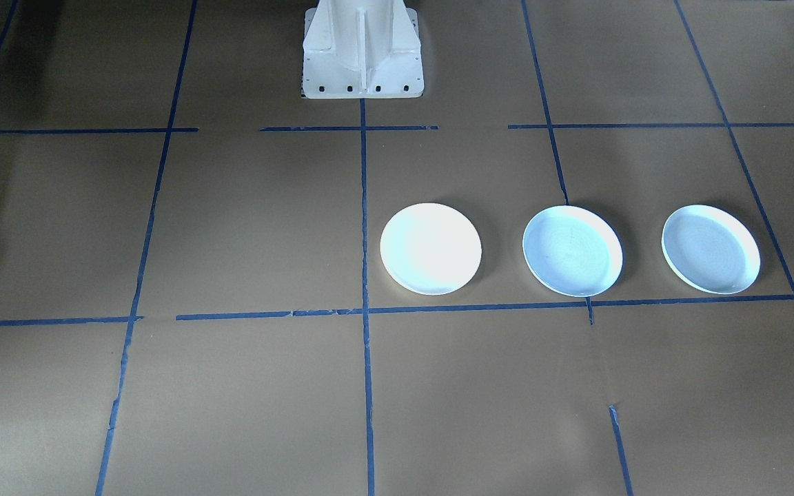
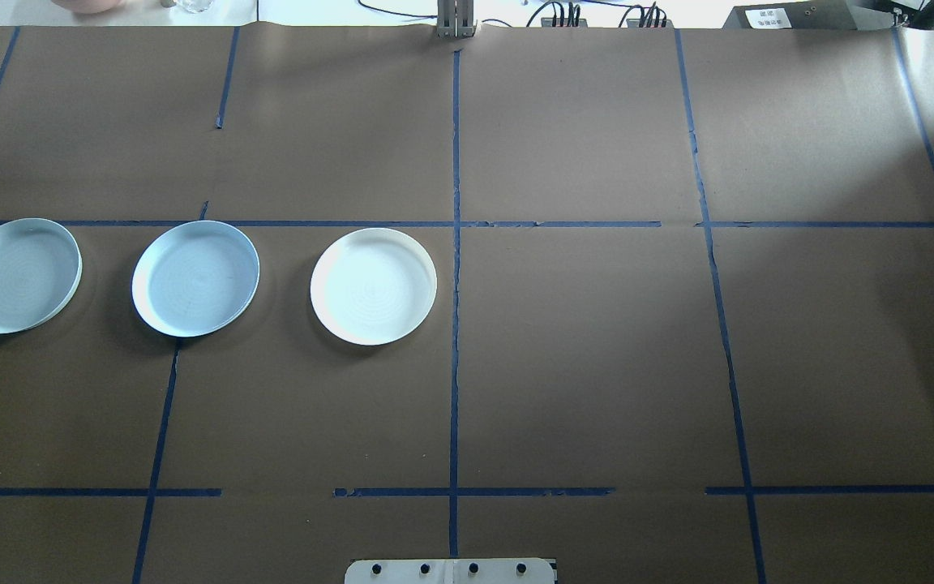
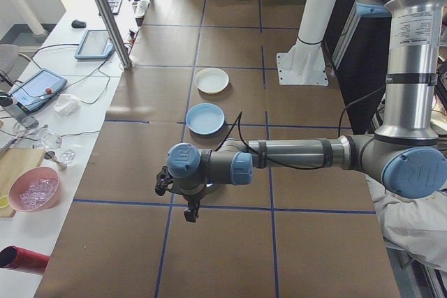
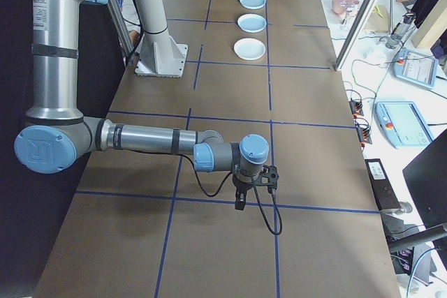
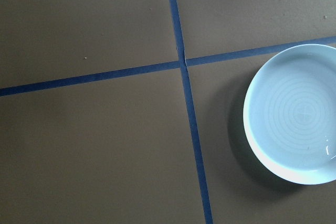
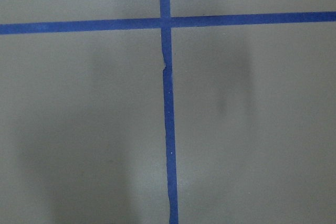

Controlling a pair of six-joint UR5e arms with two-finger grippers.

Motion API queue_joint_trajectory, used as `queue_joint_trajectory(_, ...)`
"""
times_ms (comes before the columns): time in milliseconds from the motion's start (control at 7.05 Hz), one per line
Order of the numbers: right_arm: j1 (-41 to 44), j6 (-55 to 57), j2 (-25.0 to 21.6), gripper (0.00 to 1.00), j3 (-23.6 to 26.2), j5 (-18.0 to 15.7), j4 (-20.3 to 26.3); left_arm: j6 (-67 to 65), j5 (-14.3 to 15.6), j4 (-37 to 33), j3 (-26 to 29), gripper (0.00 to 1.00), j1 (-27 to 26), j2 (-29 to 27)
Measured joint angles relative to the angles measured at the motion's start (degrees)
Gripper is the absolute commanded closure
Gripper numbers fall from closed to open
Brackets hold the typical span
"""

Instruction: Stack plate in center

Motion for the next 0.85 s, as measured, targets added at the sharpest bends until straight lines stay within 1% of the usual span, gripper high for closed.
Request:
queue_joint_trajectory(568, 0.0, 0.0, 0.0, 0.00, 0.0, 0.0, 0.0, -0.1, 0.4, 0.1, 0.0, 0.00, 0.1, 0.0)
queue_joint_trajectory(851, 0.0, 0.0, 0.0, 0.00, 0.0, 0.0, 0.0, -0.3, 1.6, 0.0, -0.5, 0.00, 0.2, -0.5)
